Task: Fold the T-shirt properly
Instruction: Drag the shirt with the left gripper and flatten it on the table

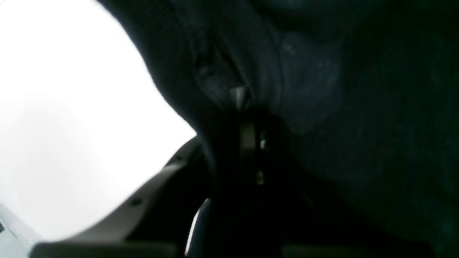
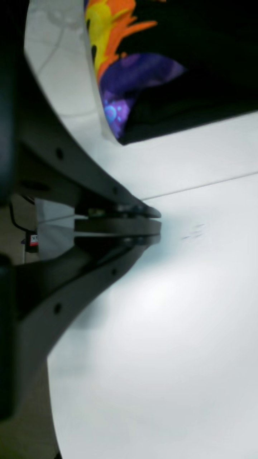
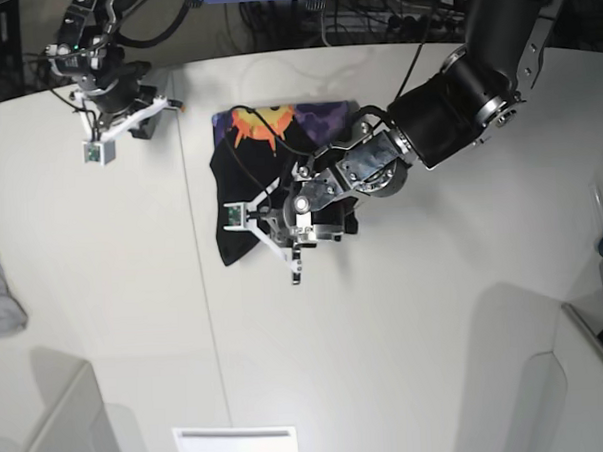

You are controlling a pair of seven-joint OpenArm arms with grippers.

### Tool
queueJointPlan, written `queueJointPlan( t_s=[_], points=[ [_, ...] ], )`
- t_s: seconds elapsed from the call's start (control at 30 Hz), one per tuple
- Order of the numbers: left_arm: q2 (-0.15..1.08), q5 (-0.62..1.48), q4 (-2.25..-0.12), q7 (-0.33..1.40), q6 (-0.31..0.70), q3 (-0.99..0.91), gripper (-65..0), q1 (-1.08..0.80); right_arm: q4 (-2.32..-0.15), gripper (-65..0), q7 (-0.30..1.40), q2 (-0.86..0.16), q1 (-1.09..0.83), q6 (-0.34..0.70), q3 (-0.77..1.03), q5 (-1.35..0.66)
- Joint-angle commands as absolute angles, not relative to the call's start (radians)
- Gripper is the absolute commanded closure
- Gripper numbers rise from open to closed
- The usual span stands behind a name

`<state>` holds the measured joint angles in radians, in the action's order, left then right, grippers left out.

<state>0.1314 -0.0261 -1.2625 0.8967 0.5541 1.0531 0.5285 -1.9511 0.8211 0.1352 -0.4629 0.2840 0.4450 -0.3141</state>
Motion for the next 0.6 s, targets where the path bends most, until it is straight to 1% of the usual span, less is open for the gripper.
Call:
queueJointPlan(
  t_s=[0.0, 0.33, 0.57],
  points=[
    [0.128, -0.015, -1.219, 0.898, 0.575, 1.056, 0.0, 0.515, -1.966, 0.0, 0.803, 0.133, -0.464, 0.283, 0.447, -0.325],
    [0.039, -0.015, -1.059, 0.878, 0.575, 1.052, 0.0, 0.536, -1.966, 0.0, 0.803, 0.128, -0.461, 0.283, 0.450, -0.323],
    [0.035, -0.013, -1.036, 0.878, 0.575, 1.050, 0.0, 0.526, -1.966, 0.0, 0.803, 0.128, -0.461, 0.283, 0.450, -0.323]
  ],
)
